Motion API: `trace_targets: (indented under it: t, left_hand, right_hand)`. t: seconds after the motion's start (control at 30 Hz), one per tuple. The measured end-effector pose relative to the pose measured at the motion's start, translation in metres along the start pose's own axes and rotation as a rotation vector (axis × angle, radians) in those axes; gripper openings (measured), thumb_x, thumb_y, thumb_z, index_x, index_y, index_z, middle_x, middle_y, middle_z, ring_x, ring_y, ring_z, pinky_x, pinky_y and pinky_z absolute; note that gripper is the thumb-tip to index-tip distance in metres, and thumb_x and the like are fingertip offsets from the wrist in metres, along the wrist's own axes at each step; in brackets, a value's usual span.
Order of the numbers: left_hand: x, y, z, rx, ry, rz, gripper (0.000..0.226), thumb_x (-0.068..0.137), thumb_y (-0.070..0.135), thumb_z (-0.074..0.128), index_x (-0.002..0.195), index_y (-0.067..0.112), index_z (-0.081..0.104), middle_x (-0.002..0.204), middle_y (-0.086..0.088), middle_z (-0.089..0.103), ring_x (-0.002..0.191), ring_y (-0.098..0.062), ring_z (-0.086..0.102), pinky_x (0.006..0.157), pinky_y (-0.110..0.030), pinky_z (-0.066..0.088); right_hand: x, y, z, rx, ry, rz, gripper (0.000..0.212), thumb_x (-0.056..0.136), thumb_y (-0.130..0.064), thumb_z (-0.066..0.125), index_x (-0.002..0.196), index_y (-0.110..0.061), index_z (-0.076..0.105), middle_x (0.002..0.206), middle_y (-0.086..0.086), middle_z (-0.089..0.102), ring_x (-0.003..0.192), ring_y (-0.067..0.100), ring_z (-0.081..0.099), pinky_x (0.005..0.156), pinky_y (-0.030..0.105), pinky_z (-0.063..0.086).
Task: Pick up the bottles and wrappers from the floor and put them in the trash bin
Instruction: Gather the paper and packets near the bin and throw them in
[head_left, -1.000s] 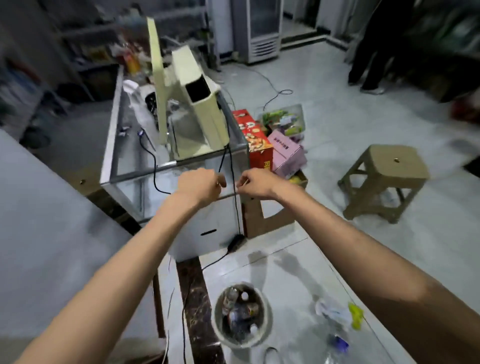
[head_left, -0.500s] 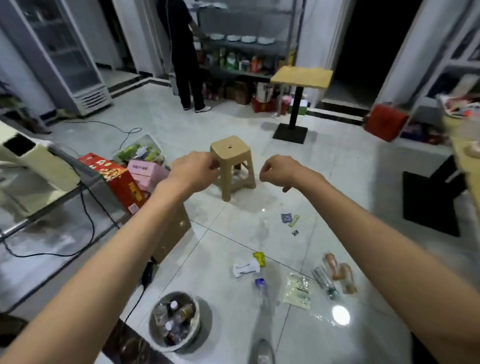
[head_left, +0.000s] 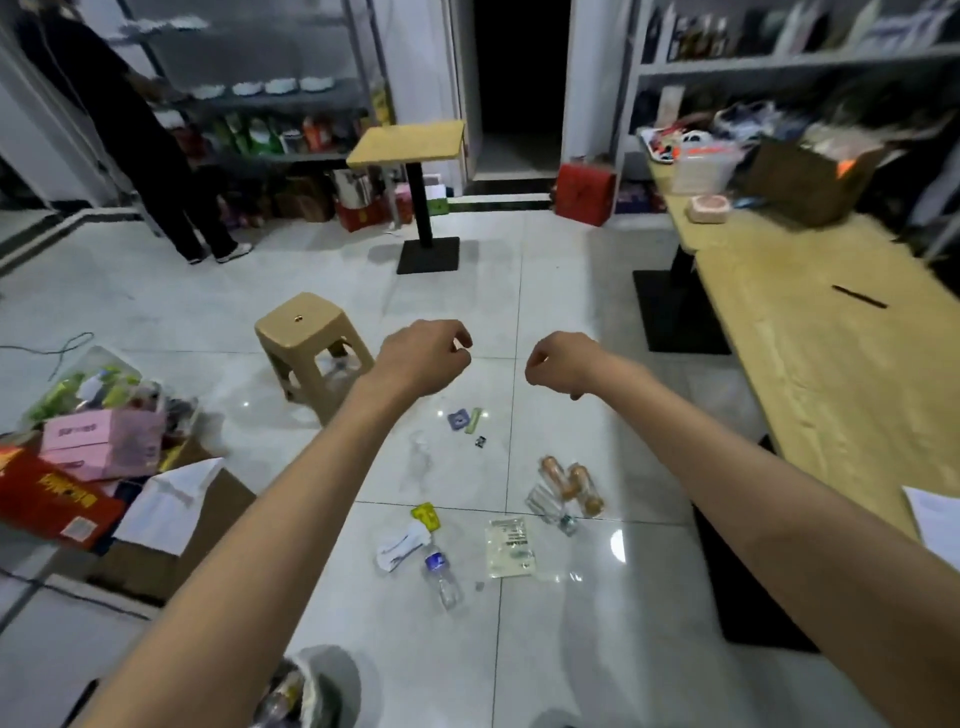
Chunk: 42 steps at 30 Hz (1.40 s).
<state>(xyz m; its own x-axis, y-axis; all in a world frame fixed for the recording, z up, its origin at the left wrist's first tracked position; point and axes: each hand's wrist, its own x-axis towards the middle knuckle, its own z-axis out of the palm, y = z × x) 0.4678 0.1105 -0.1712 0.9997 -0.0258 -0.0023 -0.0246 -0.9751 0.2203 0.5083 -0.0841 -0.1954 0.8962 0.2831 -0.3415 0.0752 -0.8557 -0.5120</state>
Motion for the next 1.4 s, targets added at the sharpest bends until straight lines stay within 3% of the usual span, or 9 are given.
trace_targets:
  t: [0.23, 0.7, 1.03, 1.13, 1.2, 1.3, 1.4]
  left_hand:
    - [0.056, 0.000, 0.029, 0.002, -0.067, -0.004, 0.031, 0.091, 0.029, 0.047, 0.119, 0.030, 0.062, 0.115, 0.005, 0.067, 0.106, -0.022, 0.060, 0.074, -0.029, 0.039]
    - [0.242, -0.151, 0.069, -0.055, -0.179, -0.109, 0.033, 0.093, 0.024, 0.046, 0.122, 0.025, 0.061, 0.119, 0.000, 0.065, 0.106, -0.024, 0.061, 0.081, -0.032, 0.049]
    - [0.365, -0.183, 0.116, -0.064, -0.264, -0.115, 0.032, 0.093, 0.022, 0.045, 0.121, 0.026, 0.060, 0.114, 0.001, 0.067, 0.099, -0.022, 0.062, 0.081, -0.032, 0.051]
    - [0.411, -0.196, 0.168, -0.080, -0.237, -0.132, 0.031, 0.092, 0.021, 0.045, 0.119, 0.024, 0.061, 0.112, 0.002, 0.067, 0.102, -0.022, 0.061, 0.080, -0.031, 0.049]
    - [0.435, -0.211, 0.220, -0.092, -0.214, -0.172, 0.030, 0.091, 0.020, 0.045, 0.117, 0.024, 0.061, 0.111, 0.003, 0.067, 0.102, -0.021, 0.061, 0.079, -0.030, 0.045]
    - [0.471, -0.245, 0.336, -0.076, -0.162, -0.217, 0.031, 0.091, 0.017, 0.046, 0.117, 0.023, 0.061, 0.111, 0.001, 0.066, 0.101, -0.023, 0.061, 0.078, -0.028, 0.043]
    - [0.484, -0.284, 0.466, -0.064, -0.178, -0.263, 0.031, 0.091, 0.015, 0.047, 0.119, 0.020, 0.060, 0.114, -0.003, 0.065, 0.102, -0.025, 0.061, 0.077, -0.027, 0.041]
  right_hand:
    - [0.060, 0.036, 0.003, 0.053, -0.052, 0.044, 0.017, 0.081, -0.023, 0.055, 0.090, -0.020, 0.069, 0.077, -0.002, 0.063, 0.084, 0.026, 0.068, 0.066, 0.033, 0.060]
    - [0.296, -0.029, -0.001, -0.016, -0.167, 0.015, 0.021, 0.089, -0.022, 0.055, 0.104, -0.016, 0.068, 0.090, 0.002, 0.062, 0.086, 0.024, 0.065, 0.068, 0.031, 0.056]
    - [0.431, -0.021, -0.006, -0.024, -0.224, 0.066, 0.026, 0.087, -0.021, 0.054, 0.104, -0.008, 0.069, 0.085, 0.007, 0.064, 0.084, 0.031, 0.067, 0.076, 0.041, 0.061]
    - [0.491, 0.007, 0.031, -0.031, -0.202, 0.082, 0.028, 0.088, -0.022, 0.054, 0.111, -0.011, 0.066, 0.092, 0.007, 0.063, 0.080, 0.027, 0.059, 0.075, 0.035, 0.055]
    - [0.533, 0.032, 0.074, -0.046, -0.214, 0.075, 0.031, 0.090, -0.024, 0.055, 0.119, -0.014, 0.062, 0.108, 0.009, 0.064, 0.090, 0.025, 0.058, 0.080, 0.031, 0.048]
    - [0.611, 0.085, 0.166, -0.065, -0.198, 0.070, 0.034, 0.092, -0.024, 0.054, 0.125, -0.017, 0.057, 0.125, 0.008, 0.060, 0.112, 0.025, 0.058, 0.085, 0.028, 0.045]
    - [0.677, 0.141, 0.273, -0.057, -0.182, 0.062, 0.034, 0.089, -0.020, 0.057, 0.123, -0.016, 0.057, 0.121, 0.009, 0.062, 0.110, 0.025, 0.059, 0.080, 0.027, 0.043]
